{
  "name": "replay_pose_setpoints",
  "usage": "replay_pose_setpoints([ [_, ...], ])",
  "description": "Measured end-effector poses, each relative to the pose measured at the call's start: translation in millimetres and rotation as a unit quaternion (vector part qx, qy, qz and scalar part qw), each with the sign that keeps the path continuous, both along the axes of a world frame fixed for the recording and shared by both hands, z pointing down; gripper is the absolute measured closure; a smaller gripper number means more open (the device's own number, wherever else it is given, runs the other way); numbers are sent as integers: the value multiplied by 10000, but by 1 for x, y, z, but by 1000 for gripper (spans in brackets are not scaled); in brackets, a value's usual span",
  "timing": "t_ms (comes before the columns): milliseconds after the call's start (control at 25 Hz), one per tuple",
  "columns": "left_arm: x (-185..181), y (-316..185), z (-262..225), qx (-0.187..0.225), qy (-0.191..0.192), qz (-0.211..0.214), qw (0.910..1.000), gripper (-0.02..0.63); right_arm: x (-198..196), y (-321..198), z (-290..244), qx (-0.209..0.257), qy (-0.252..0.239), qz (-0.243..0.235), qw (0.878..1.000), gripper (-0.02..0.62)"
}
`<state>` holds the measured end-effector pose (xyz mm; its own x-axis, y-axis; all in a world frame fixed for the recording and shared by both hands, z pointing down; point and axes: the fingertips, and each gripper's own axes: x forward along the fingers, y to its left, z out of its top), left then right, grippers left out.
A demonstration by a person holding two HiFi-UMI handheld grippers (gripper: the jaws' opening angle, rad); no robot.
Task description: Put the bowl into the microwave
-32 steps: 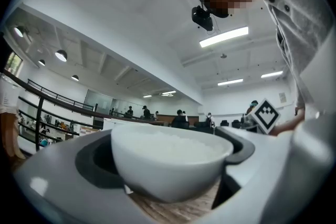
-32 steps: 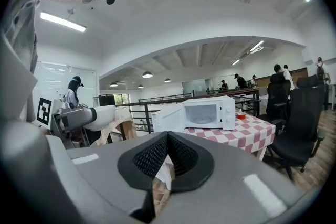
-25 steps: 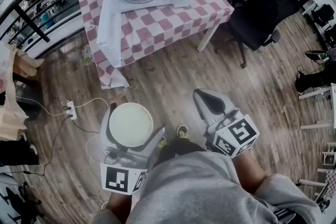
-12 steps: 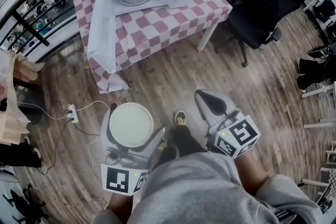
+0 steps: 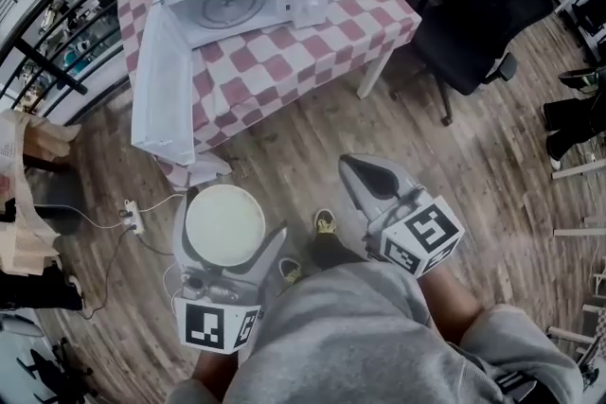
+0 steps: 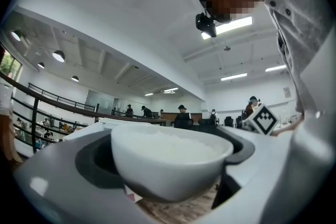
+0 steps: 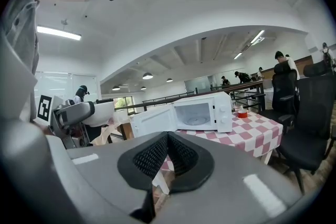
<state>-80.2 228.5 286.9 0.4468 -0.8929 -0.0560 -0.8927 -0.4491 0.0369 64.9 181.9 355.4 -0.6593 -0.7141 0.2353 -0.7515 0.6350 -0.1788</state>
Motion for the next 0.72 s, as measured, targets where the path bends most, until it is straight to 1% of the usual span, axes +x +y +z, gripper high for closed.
replay_pose_setpoints([
  [200,6,-33,4,-35,-66,-90,9999,69,4,-34,4,9,25,-100,9999,600],
  [360,6,-54,4,-94,-52,-217,9997,69,3,-54,9,-115,8,-212,9997,600],
  [440,6,-62,5,-111,-48,-276,9995,69,0,-61,11,-205,-39,-356,9991,600],
  [560,8,-73,5,-113,-96,-326,9994,69,-5,-69,12,-187,-56,-572,9982,598],
  [720,15,-84,4,-99,-131,-361,9992,69,-2,-81,13,-195,-25,-640,9978,598],
])
